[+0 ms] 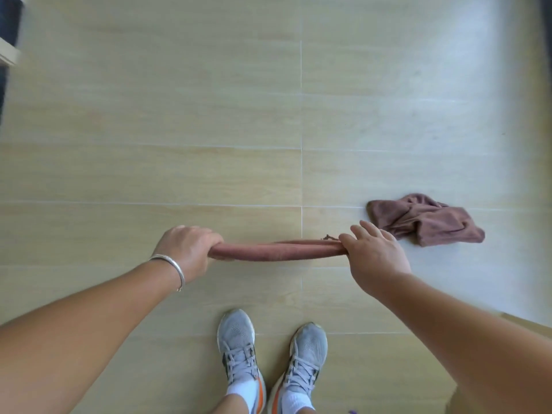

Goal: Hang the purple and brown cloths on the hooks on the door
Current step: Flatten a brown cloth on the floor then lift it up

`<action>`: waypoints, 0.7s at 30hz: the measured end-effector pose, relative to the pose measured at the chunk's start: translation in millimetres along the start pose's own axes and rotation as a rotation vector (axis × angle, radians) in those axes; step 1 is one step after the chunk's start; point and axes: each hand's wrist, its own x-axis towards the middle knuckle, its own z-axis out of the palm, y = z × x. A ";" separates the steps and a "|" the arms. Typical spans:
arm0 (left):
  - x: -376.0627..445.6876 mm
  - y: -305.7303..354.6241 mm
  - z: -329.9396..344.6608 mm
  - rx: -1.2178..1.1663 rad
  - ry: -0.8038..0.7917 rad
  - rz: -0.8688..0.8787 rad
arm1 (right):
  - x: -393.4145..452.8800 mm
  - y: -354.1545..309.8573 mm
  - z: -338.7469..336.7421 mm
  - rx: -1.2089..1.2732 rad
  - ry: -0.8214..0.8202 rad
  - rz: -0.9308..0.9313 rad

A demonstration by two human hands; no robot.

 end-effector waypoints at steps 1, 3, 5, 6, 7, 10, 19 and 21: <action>-12.1 2.5 -20.0 -0.036 0.004 -0.023 | -12.5 1.6 -17.7 0.000 -0.003 -0.005; -37.1 7.7 -60.1 -0.094 0.030 -0.045 | -39.4 5.7 -53.8 0.017 -0.007 -0.011; -61.9 14.9 -103.2 -0.131 0.029 -0.082 | -66.4 11.3 -91.5 0.047 -0.008 -0.027; -73.7 18.7 -127.5 -0.145 0.013 -0.093 | -79.9 15.3 -111.8 0.063 -0.004 -0.033; -85.6 22.9 -154.0 -0.168 -0.006 -0.095 | -94.0 20.4 -133.7 0.083 0.007 -0.031; -125.2 32.3 -243.0 -0.226 -0.063 -0.065 | -134.5 38.9 -204.8 0.159 0.078 -0.030; -222.2 48.7 -468.5 -0.110 -0.018 0.020 | -232.7 81.1 -422.5 0.120 0.181 -0.038; -240.0 51.1 -509.1 -0.035 0.072 0.009 | -252.1 85.5 -470.0 0.066 0.206 -0.041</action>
